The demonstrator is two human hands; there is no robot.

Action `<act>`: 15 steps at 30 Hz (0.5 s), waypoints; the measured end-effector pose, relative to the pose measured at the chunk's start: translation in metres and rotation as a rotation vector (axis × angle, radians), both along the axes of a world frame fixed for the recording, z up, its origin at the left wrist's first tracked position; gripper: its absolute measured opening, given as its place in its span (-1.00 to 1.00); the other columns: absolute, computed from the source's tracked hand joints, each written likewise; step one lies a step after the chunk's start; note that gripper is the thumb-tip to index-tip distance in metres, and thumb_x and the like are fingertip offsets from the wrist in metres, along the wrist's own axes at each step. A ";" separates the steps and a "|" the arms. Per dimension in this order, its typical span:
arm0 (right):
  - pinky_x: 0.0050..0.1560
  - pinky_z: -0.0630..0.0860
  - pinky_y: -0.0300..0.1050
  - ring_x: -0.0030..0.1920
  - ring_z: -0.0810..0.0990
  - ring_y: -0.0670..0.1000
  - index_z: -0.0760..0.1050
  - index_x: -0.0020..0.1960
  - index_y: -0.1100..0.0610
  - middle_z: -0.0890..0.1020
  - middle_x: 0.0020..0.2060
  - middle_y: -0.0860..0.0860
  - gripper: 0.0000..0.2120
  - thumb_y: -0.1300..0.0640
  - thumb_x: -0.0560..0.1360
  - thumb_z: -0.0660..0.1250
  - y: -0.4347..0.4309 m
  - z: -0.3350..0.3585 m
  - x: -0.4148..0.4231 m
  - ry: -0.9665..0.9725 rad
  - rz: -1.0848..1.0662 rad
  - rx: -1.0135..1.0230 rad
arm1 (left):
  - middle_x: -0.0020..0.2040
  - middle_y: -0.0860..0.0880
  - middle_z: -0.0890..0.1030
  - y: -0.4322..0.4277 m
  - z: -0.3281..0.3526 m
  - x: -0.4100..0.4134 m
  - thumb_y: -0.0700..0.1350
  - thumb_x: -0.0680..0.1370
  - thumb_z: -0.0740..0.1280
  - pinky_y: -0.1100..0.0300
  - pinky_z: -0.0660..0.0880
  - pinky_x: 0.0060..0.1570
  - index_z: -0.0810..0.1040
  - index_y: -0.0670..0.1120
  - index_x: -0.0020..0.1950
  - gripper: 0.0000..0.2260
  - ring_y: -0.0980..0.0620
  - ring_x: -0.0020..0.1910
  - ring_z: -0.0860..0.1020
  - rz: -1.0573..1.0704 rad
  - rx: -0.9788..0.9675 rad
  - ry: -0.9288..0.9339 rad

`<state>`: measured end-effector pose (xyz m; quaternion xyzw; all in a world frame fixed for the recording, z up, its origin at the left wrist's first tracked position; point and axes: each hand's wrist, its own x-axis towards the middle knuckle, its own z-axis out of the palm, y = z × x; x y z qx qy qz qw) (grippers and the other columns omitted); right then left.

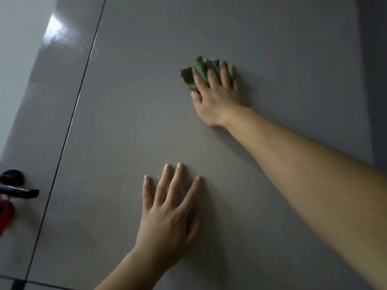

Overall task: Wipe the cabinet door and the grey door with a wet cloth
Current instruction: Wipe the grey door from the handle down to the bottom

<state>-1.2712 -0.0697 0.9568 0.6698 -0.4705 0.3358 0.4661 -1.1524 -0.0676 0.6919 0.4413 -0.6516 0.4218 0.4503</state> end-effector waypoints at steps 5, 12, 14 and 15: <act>0.57 -0.07 0.23 0.64 -0.15 0.18 -0.03 0.66 -0.09 -0.08 0.66 0.03 -0.38 -0.18 0.62 -0.12 0.009 -0.088 -0.046 0.367 -0.021 -0.026 | 0.65 -0.20 0.17 0.001 -0.002 0.001 0.17 0.58 0.18 -0.48 0.10 0.46 0.27 0.05 0.63 -0.39 -0.29 0.63 0.08 -0.007 -0.005 -0.005; 0.55 -0.02 0.29 0.62 -0.01 0.27 0.06 0.65 -0.01 0.11 0.62 0.19 -0.33 -0.22 0.59 -0.13 0.017 -0.123 -0.198 -0.238 -0.099 -0.051 | 0.65 -0.22 0.15 0.007 -0.001 -0.011 0.12 0.54 0.17 -0.52 0.03 0.46 0.27 0.02 0.62 -0.37 -0.31 0.64 0.04 0.006 0.040 0.015; 0.52 0.01 0.38 0.61 -0.03 0.32 0.24 0.59 0.07 0.14 0.60 0.25 -0.34 -0.20 0.59 -0.10 0.018 -0.145 -0.200 -0.327 -0.073 -0.048 | 0.65 -0.22 0.14 0.011 -0.003 -0.023 0.10 0.55 0.17 -0.51 0.02 0.47 0.28 0.02 0.61 -0.40 -0.29 0.64 0.03 -0.014 0.035 -0.011; 0.50 0.06 0.41 0.60 0.02 0.35 0.33 0.54 0.12 0.19 0.58 0.26 -0.38 -0.17 0.60 -0.04 0.016 -0.166 -0.196 -0.221 -0.071 -0.100 | 0.65 -0.22 0.14 0.012 -0.005 -0.031 0.09 0.56 0.18 -0.50 0.04 0.47 0.29 0.01 0.60 -0.41 -0.29 0.64 0.04 -0.033 0.030 -0.031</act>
